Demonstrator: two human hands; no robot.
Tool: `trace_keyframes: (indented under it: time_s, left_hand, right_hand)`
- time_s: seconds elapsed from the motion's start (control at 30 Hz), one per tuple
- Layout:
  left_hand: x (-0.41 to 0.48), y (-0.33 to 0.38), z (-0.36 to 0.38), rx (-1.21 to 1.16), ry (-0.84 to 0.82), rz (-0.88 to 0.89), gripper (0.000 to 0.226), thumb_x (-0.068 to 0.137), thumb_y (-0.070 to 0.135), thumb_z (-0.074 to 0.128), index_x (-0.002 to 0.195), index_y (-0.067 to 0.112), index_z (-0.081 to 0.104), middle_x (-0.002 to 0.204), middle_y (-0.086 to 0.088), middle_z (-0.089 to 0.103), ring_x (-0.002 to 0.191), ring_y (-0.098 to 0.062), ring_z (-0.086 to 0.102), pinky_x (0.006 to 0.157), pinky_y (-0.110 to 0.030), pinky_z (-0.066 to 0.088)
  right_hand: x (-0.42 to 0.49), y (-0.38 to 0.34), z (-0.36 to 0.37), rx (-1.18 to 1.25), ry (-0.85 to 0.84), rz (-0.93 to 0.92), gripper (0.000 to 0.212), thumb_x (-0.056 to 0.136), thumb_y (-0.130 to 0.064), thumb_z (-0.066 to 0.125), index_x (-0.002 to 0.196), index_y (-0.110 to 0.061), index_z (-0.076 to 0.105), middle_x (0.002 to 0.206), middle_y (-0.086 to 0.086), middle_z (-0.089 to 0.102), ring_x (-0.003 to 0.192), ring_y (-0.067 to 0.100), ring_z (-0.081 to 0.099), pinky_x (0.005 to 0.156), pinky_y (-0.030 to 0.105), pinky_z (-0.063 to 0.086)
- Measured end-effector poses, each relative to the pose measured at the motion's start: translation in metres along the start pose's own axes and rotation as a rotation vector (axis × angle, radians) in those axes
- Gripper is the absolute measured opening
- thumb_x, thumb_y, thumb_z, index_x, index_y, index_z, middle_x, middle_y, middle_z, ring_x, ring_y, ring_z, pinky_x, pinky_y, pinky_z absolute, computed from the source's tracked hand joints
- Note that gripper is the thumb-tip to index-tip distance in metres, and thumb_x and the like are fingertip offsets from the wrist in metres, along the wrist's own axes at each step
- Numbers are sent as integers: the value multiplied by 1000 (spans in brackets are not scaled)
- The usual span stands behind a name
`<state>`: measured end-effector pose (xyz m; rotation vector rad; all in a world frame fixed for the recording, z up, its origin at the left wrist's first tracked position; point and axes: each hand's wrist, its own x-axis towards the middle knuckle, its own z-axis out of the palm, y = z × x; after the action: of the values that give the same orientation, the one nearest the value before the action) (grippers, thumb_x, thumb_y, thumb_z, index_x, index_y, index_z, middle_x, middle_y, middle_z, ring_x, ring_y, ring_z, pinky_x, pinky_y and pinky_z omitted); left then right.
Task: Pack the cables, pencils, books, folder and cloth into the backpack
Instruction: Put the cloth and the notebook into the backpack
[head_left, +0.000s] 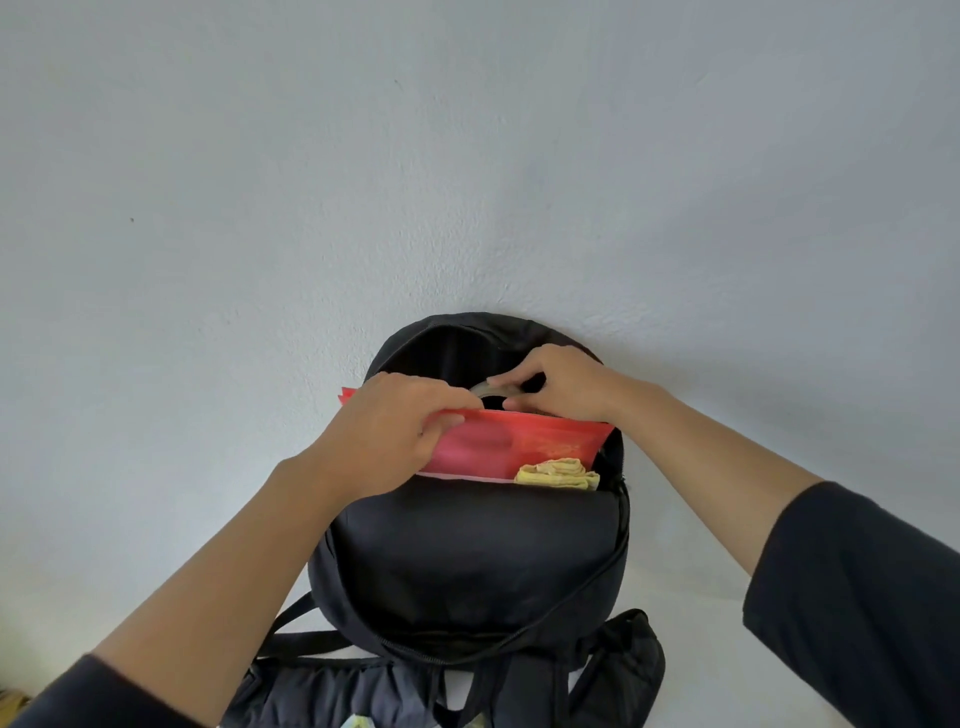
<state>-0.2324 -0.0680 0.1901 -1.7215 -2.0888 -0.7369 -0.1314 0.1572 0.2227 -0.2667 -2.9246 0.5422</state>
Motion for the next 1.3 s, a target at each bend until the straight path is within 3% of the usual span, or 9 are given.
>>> trace_keyframes:
  time_s: [0.13, 0.3, 0.4, 0.47, 0.6, 0.83, 1.0, 1.13, 1.3]
  left_hand:
    - [5, -6, 3, 38, 16, 2, 26, 97, 36, 51, 115, 35, 71, 94, 14, 74, 88, -12, 67, 82, -43, 53]
    - [13, -18, 7, -3, 73, -56, 20, 97, 41, 54, 109, 36, 69, 91, 15, 72, 87, -8, 66, 81, -40, 53]
    - [15, -23, 10, 43, 79, -38, 21, 98, 41, 53, 111, 35, 68, 91, 13, 70, 87, -11, 65, 82, -40, 53]
    - [16, -25, 14, 95, 88, -24, 21, 99, 37, 57, 116, 33, 69, 93, 11, 70, 87, -15, 61, 84, -40, 51]
    - [20, -27, 20, 166, 88, -71, 35, 100, 32, 63, 135, 31, 64, 109, 4, 70, 100, -24, 58, 92, -42, 46]
    - [35, -24, 32, 277, 19, -167, 69, 98, 31, 62, 160, 26, 33, 142, -5, 54, 124, -31, 49, 108, -45, 39]
    - [34, -19, 17, 117, 105, -262, 87, 88, 41, 76, 159, 26, 29, 151, -5, 45, 138, -31, 44, 113, -45, 39]
    - [26, -31, -8, 96, 109, -411, 75, 93, 60, 62, 156, 28, 39, 156, -4, 45, 142, -26, 44, 116, -44, 36]
    - [8, -37, -2, 139, 178, -366, 61, 96, 33, 69, 151, 20, 48, 147, -10, 54, 135, -33, 49, 112, -49, 40]
  right_hand:
    - [5, 6, 6, 111, -106, -19, 43, 102, -21, 62, 138, -44, 59, 140, -16, 62, 124, 4, 59, 107, 33, 48]
    - [-4, -10, -7, 461, -338, 95, 28, 102, -32, 59, 127, -35, 72, 127, -11, 71, 105, 6, 70, 92, 21, 55]
    - [-8, -13, -7, 488, -414, 191, 42, 95, -57, 58, 129, -36, 70, 124, -3, 73, 99, 14, 74, 89, 27, 56]
    - [-9, -9, -2, 472, -299, 158, 31, 103, -46, 52, 128, -42, 69, 121, -11, 74, 107, 10, 72, 92, 25, 56]
    - [-20, -3, -5, 637, -20, 124, 39, 104, -9, 44, 117, -25, 77, 121, -5, 73, 111, 12, 68, 84, 21, 51]
    - [-50, 7, -5, 545, 514, 39, 33, 99, -3, 50, 114, -22, 72, 110, -6, 74, 88, 5, 74, 77, 14, 49]
    - [-72, 26, 15, 531, 828, 57, 22, 84, -16, 82, 101, -22, 70, 82, -8, 66, 75, 9, 65, 70, 15, 48]
    - [-78, 39, 28, 382, 641, 246, 54, 74, -34, 91, 114, -25, 57, 90, -2, 56, 77, 14, 56, 69, 26, 51]
    - [-89, 52, 54, 482, 310, 426, 36, 90, -48, 73, 113, -21, 67, 108, 1, 67, 101, 22, 64, 80, 32, 56]
